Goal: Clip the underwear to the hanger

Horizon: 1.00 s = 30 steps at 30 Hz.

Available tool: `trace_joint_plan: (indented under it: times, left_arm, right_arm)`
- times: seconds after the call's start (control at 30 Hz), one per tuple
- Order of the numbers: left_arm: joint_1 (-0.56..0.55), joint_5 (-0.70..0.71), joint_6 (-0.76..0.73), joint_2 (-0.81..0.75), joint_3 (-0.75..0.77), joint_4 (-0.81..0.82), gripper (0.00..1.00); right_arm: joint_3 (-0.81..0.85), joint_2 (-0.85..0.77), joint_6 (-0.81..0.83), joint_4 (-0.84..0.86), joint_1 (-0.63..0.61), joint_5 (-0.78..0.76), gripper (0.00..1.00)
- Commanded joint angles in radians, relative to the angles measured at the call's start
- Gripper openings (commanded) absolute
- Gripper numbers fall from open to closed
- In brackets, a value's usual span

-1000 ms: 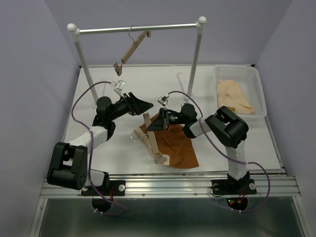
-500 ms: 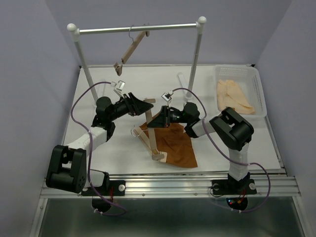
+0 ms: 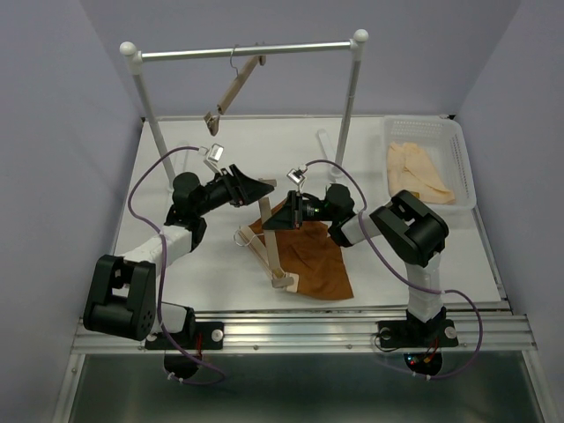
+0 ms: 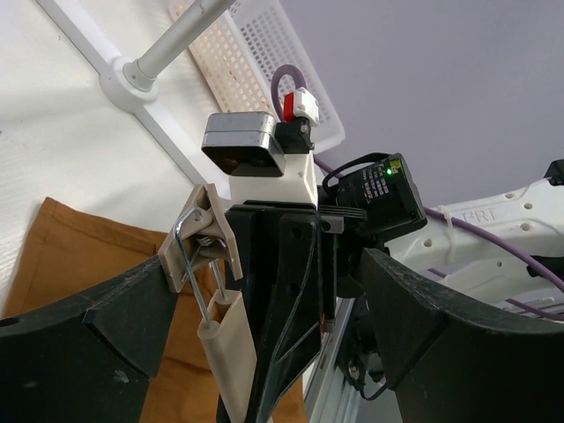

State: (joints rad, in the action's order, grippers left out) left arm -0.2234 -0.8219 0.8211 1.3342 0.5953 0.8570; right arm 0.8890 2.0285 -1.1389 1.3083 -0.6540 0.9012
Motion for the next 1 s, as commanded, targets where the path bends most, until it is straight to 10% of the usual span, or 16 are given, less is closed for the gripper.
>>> trace_joint_plan:
  times: [0.0,0.97]
  left_arm:
    - [-0.008,0.016,0.003,-0.013,0.032,0.076,0.93]
    - [-0.033,0.113,-0.04,0.009,0.092,-0.007,0.73]
  right_arm:
    - [0.019,-0.019,0.045,0.161,0.005,-0.014,0.01]
    - [0.004,-0.019,0.053,0.146,-0.004,-0.035,0.01]
